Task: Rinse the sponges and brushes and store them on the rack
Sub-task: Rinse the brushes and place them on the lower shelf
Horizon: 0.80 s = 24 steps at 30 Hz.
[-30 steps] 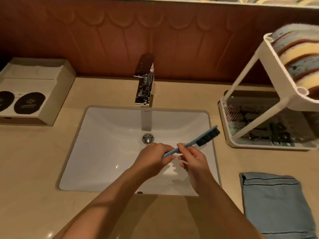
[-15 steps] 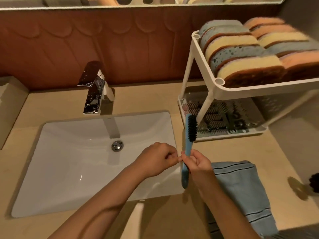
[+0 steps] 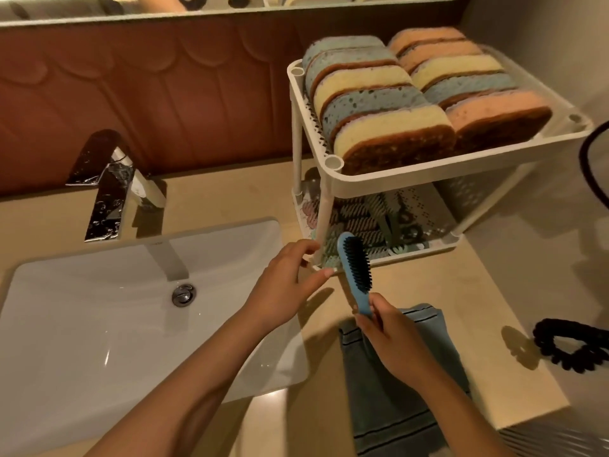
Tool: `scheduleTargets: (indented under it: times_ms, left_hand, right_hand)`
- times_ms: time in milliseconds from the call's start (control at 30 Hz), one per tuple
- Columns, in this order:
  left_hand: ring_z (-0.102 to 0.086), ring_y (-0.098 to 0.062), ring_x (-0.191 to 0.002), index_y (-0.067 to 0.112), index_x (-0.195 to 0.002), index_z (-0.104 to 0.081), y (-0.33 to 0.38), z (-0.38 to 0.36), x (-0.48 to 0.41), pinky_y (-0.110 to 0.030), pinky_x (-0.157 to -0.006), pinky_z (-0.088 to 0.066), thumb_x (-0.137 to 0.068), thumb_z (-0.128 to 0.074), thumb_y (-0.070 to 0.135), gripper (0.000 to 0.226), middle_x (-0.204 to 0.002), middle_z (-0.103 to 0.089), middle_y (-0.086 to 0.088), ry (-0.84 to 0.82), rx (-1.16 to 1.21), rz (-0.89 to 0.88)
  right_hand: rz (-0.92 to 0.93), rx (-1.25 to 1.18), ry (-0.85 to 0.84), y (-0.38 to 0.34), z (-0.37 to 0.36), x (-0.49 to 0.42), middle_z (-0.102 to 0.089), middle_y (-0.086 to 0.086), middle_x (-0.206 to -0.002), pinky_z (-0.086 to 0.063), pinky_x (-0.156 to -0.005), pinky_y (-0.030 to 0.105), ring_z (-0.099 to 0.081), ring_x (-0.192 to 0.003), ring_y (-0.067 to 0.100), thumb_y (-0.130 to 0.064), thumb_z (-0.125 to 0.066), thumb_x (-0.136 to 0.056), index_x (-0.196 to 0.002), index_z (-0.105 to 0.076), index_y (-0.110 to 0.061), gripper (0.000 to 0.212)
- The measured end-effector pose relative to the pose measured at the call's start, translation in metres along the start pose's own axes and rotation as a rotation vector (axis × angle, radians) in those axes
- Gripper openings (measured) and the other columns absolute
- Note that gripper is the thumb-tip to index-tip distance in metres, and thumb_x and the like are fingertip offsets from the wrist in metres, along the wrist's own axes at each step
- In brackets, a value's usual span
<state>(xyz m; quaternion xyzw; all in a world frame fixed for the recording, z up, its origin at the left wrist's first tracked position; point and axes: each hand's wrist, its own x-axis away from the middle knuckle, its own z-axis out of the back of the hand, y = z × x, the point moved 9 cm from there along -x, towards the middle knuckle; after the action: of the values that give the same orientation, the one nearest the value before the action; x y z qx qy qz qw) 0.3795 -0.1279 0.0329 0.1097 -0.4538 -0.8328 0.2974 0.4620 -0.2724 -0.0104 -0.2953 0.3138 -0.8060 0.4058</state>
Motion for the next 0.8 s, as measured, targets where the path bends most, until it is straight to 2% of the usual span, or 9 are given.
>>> scheduleTargets:
  times_ms: [67,167,233,333,400,567,633,700,800]
  left_hand:
    - [-0.054,-0.008,-0.101,0.024,-0.113,-0.053,0.001,-0.001,-0.004,-0.019,-0.073,-0.04,-0.087,-0.059,0.037,0.03,-0.114,-0.054,0.006,0.057,-0.013,-0.007]
    - [-0.055,-0.013,-0.093,0.02,-0.093,-0.048,-0.002,0.011,-0.011,-0.026,-0.066,-0.041,-0.084,-0.063,0.035,0.023,-0.097,-0.055,0.003,0.256,-0.016,0.021]
    - [-0.055,-0.013,-0.096,0.02,-0.103,-0.047,0.002,0.011,-0.015,-0.026,-0.07,-0.045,-0.085,-0.062,0.034,0.027,-0.104,-0.057,0.005,0.294,0.003,0.017]
    - [-0.059,-0.016,-0.104,0.025,-0.126,-0.043,0.01,-0.002,-0.023,-0.035,-0.082,-0.05,-0.091,-0.053,0.035,0.038,-0.122,-0.06,0.004,0.173,-0.046,-0.01]
    - [-0.063,-0.023,-0.101,0.025,-0.126,-0.046,0.009,-0.002,-0.027,-0.038,-0.08,-0.051,-0.095,-0.046,0.032,0.032,-0.117,-0.065,-0.001,0.178,-0.164,-0.019]
    - [-0.066,-0.029,-0.091,0.02,-0.12,-0.052,0.007,0.001,-0.027,-0.037,-0.071,-0.051,-0.096,-0.044,0.031,0.027,-0.105,-0.069,-0.005,0.256,-0.254,-0.067]
    - [-0.066,-0.027,-0.091,0.019,-0.118,-0.052,0.006,-0.001,-0.027,-0.035,-0.071,-0.05,-0.095,-0.045,0.031,0.027,-0.106,-0.069,-0.004,0.258,-0.247,-0.062]
    - [-0.066,-0.026,-0.091,0.019,-0.117,-0.053,0.004,-0.001,-0.027,-0.033,-0.069,-0.048,-0.095,-0.044,0.032,0.027,-0.106,-0.069,-0.003,0.267,-0.252,-0.06]
    - [-0.066,-0.026,-0.09,0.021,-0.119,-0.053,0.002,-0.001,-0.028,-0.031,-0.066,-0.044,-0.096,-0.044,0.033,0.028,-0.106,-0.069,-0.001,0.269,-0.273,-0.064]
  right_hand:
    - [-0.028,-0.037,0.038,0.011,0.014,0.0,-0.051,-0.004,-0.065,-0.035,-0.055,0.022,-0.047,-0.057,0.006,-0.033,-0.048,-0.093,-0.088,-0.046,-0.029,0.007]
    - [-0.078,-0.058,0.148,0.03,0.038,-0.009,-0.054,0.002,-0.069,-0.047,-0.069,0.037,-0.054,-0.067,0.017,-0.026,-0.05,-0.093,-0.097,-0.053,-0.017,0.01]
    - [-0.142,-0.083,0.173,0.042,0.051,-0.019,-0.058,0.005,-0.081,-0.049,-0.079,0.044,-0.057,-0.081,0.024,-0.022,-0.048,-0.093,-0.107,-0.055,-0.013,0.017]
    - [-0.191,-0.066,0.171,0.051,0.071,-0.036,-0.057,0.003,-0.097,-0.047,-0.085,0.037,-0.057,-0.095,0.025,-0.023,-0.045,-0.095,-0.127,-0.048,-0.014,0.033]
    - [-0.192,-0.041,0.192,0.052,0.087,-0.049,-0.059,0.005,-0.1,-0.049,-0.087,0.039,-0.059,-0.098,0.026,-0.025,-0.044,-0.096,-0.132,-0.044,-0.013,0.038]
    - [-0.269,0.065,0.182,0.061,0.12,-0.096,-0.057,0.013,-0.08,-0.043,-0.074,0.036,-0.057,-0.084,0.029,-0.02,-0.046,-0.095,-0.102,-0.052,-0.005,0.017]
    - [-0.29,0.111,0.176,0.064,0.13,-0.116,-0.062,0.02,-0.105,-0.047,-0.086,0.04,-0.058,-0.101,0.034,-0.018,-0.047,-0.094,-0.114,-0.054,-0.001,0.027]
    - [-0.301,0.206,0.14,0.069,0.133,-0.136,-0.048,0.017,-0.137,-0.039,-0.102,0.039,-0.046,-0.124,0.034,-0.022,-0.046,-0.095,-0.135,-0.042,-0.007,0.043]
    - [-0.329,0.32,0.068,0.079,0.128,-0.158,-0.029,0.012,-0.152,-0.028,-0.11,0.037,-0.031,-0.137,0.031,-0.03,-0.044,-0.096,-0.145,-0.027,-0.01,0.056]
